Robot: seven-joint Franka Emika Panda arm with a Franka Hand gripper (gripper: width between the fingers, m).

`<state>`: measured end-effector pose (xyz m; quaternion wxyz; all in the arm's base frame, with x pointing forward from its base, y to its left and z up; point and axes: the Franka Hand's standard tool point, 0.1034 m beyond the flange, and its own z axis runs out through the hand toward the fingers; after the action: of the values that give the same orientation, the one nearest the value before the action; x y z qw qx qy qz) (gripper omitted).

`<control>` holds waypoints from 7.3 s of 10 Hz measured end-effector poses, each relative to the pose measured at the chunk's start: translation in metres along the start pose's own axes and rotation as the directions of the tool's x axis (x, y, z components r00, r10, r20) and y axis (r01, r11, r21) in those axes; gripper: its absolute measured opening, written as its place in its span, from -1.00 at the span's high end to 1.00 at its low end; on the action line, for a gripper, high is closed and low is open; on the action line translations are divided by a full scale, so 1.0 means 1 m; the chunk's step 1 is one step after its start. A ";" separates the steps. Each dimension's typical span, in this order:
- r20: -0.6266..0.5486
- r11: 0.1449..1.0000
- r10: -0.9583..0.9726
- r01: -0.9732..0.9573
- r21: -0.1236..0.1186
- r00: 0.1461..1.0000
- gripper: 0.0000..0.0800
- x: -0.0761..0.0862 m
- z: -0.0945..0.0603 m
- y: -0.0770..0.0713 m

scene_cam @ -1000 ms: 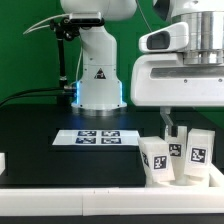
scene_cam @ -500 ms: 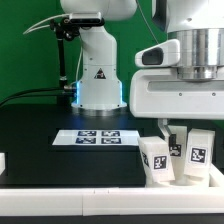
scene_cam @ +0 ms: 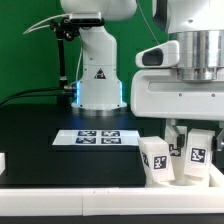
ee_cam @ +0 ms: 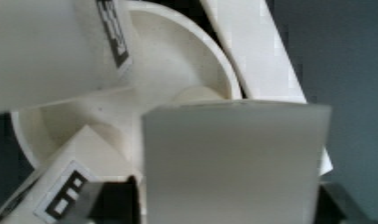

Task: Assemble stool

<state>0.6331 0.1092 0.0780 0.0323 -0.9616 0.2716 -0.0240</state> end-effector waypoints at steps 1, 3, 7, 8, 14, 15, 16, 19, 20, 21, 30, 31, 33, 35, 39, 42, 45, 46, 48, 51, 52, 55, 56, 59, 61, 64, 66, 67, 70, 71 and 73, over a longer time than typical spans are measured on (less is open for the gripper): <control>0.000 0.996 0.093 -0.093 0.000 0.996 0.16 0.000 0.000 0.000; 0.000 0.980 0.199 -0.199 0.000 0.980 0.16 0.000 0.000 0.000; 0.010 0.724 0.689 -0.689 0.016 0.725 0.16 0.009 0.001 0.002; 0.021 0.638 0.769 -0.769 0.024 0.639 0.16 0.013 0.001 0.005; 0.068 0.177 0.982 -0.984 0.010 0.177 0.16 0.016 0.001 0.008; 0.071 0.115 0.991 -0.993 0.006 0.115 0.16 0.016 0.001 0.008; 0.077 -0.048 0.996 -0.999 -0.009 -0.049 0.16 0.017 0.001 0.009; 0.117 -0.059 0.992 -0.998 0.037 -0.054 0.16 0.011 0.003 0.001; 0.113 -0.013 0.994 -0.999 0.041 -0.008 0.14 0.011 0.003 0.002; 0.113 -0.001 0.994 -0.999 0.042 0.003 0.14 0.011 0.003 0.002; 0.078 0.764 0.631 -0.636 0.113 0.772 -0.62 0.010 -0.022 -0.013; 0.042 0.881 0.461 -0.462 0.102 0.887 -0.62 0.010 -0.017 -0.009; 0.016 0.992 0.096 -0.097 0.081 0.995 -0.62 0.021 -0.022 -0.010; 0.036 0.989 -0.130 0.127 0.077 0.991 -0.62 0.017 -0.019 -0.011; 0.008 0.928 -0.371 0.371 0.043 0.928 -0.62 0.024 -0.019 -0.003; 0.102 0.624 -0.778 0.781 0.010 0.620 -0.62 0.013 -0.014 -0.008; 0.082 0.455 -0.887 0.891 -0.011 0.454 -0.62 0.022 -0.020 -0.003; 0.091 0.388 -0.917 0.921 -0.016 0.388 -0.62 0.024 -0.019 -0.001; 0.099 0.338 -0.935 0.941 -0.032 0.339 -0.62 0.022 -0.014 -0.004; 0.092 0.373 -0.923 0.927 -0.033 0.374 -0.62 0.018 -0.006 -0.009; 0.092 0.397 -0.913 0.917 -0.035 0.398 -0.62 0.018 -0.006 -0.008; 0.084 0.541 -0.835 0.840 -0.049 0.543 0.16 0.018 -0.006 -0.007; 0.082 0.585 -0.805 0.809 -0.053 0.587 0.16 0.018 -0.006 -0.007; 0.054 0.815 -0.571 0.574 -0.076 0.819 0.16 0.020 -0.006 -0.007; 0.029 0.948 -0.304 0.306 -0.090 0.952 0.16 0.020 -0.006 -0.007; 0.002 0.974 0.210 -0.209 -0.083 0.978 0.16 0.021 -0.004 -0.003; 0.010 0.896 0.440 -0.437 -0.082 0.898 0.16 0.026 -0.010 0.002; 0.000 0.850 0.523 -0.521 -0.083 0.853 0.16 0.027 -0.009 0.003; -0.009 0.735 0.674 -0.673 -0.084 0.738 0.16 0.023 -0.006 0.002; -0.016 0.586 0.808 -0.807 -0.071 0.589 0.16 0.020 -0.005 0.000; -0.021 0.243 0.970 -0.970 -0.030 0.244 0.16 0.016 -0.006 0.000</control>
Offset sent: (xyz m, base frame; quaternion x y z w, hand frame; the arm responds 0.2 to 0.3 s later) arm 0.0000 0.0000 0.0000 0.0000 0.0000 0.1938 0.9810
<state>0.6466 0.1004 0.0840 0.0227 -0.5917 0.8058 0.0069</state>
